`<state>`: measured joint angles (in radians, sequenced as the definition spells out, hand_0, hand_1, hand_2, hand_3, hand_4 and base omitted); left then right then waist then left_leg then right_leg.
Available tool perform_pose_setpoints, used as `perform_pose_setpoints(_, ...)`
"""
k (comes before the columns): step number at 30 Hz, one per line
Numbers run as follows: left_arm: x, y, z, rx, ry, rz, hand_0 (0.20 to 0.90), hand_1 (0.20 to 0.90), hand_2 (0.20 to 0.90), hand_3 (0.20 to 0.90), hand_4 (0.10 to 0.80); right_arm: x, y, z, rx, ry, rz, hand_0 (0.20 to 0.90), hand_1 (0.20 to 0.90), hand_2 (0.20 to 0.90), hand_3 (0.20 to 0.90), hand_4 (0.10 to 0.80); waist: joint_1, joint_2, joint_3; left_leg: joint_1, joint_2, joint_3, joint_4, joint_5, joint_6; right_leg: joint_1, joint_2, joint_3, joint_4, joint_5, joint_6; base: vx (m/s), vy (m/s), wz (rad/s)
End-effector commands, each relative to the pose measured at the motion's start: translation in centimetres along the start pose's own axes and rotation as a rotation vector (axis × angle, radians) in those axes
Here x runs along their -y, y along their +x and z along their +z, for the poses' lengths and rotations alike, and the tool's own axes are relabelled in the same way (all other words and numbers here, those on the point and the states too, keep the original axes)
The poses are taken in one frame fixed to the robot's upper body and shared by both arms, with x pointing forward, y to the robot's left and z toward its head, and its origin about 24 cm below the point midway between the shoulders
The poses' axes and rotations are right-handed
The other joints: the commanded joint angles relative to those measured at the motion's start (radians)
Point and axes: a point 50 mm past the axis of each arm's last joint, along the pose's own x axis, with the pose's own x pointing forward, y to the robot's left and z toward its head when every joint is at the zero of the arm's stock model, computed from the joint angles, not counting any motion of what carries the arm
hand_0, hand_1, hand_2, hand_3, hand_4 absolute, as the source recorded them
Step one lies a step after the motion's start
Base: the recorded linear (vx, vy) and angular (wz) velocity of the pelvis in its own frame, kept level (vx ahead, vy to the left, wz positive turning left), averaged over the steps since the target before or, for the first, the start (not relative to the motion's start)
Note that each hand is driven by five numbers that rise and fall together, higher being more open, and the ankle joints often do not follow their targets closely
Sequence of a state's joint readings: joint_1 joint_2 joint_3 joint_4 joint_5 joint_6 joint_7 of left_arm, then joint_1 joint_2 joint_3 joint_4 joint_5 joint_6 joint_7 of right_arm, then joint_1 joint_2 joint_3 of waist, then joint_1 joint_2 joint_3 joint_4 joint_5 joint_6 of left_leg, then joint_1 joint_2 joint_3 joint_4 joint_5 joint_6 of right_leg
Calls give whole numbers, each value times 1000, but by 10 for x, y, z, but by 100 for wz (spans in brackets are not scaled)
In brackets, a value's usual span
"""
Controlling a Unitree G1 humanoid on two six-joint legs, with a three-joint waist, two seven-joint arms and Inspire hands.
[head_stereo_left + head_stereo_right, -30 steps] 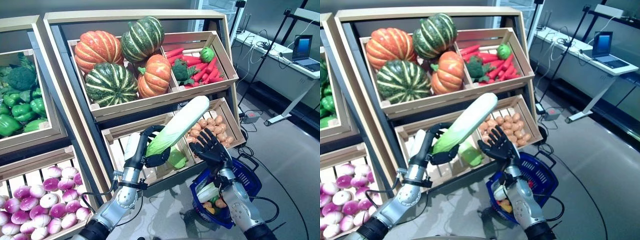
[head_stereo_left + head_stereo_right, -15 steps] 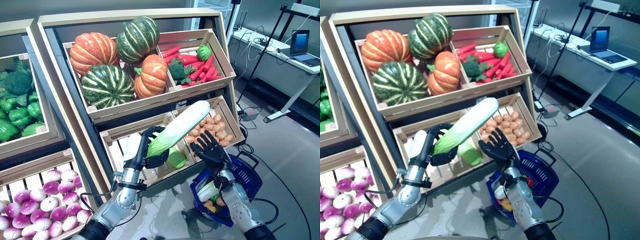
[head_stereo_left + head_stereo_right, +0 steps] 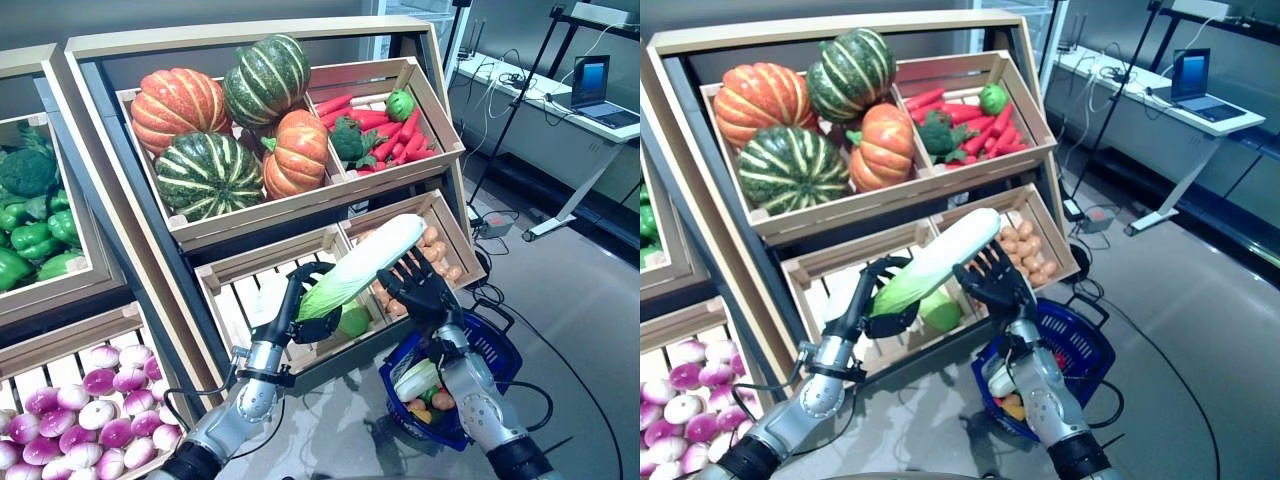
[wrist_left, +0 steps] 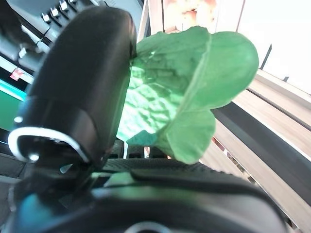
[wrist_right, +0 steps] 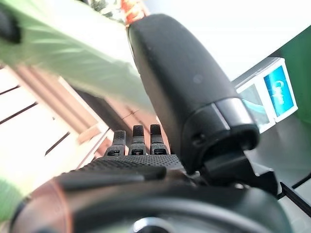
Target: Put vegetables into the basket
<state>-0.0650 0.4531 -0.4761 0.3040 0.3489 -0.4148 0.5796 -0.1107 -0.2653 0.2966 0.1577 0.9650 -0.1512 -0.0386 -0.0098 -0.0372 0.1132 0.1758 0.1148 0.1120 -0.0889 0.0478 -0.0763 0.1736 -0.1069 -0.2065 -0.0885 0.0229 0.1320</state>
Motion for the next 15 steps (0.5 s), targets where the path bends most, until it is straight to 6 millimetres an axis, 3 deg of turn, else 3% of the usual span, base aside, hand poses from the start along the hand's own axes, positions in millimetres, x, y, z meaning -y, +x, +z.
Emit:
perform_pose_setpoints(1,-9,44,49,320,-93,50,300,300,300,300,400,-48,27,57,257,98,251,900,900,900,900,800,11,-26,-37,5,-24,8,2,-91,17,5,-27,35,12,1,1,0,0,0)
perform_pose_setpoints(8,0,42,52,334,-106,-27,300,300,300,300,400,-67,36,73,293,126,328,900,900,900,900,800,11,-27,-39,5,-22,12,2,-94,17,3,-24,43,14,-1,0,0,0,0)
perform_pose_setpoints(15,6,39,59,391,-118,-76,300,300,300,300,400,-72,42,74,266,176,352,900,900,900,900,800,13,-30,-42,6,-17,17,2,-94,16,0,-23,45,15,-1,0,0,0,0)
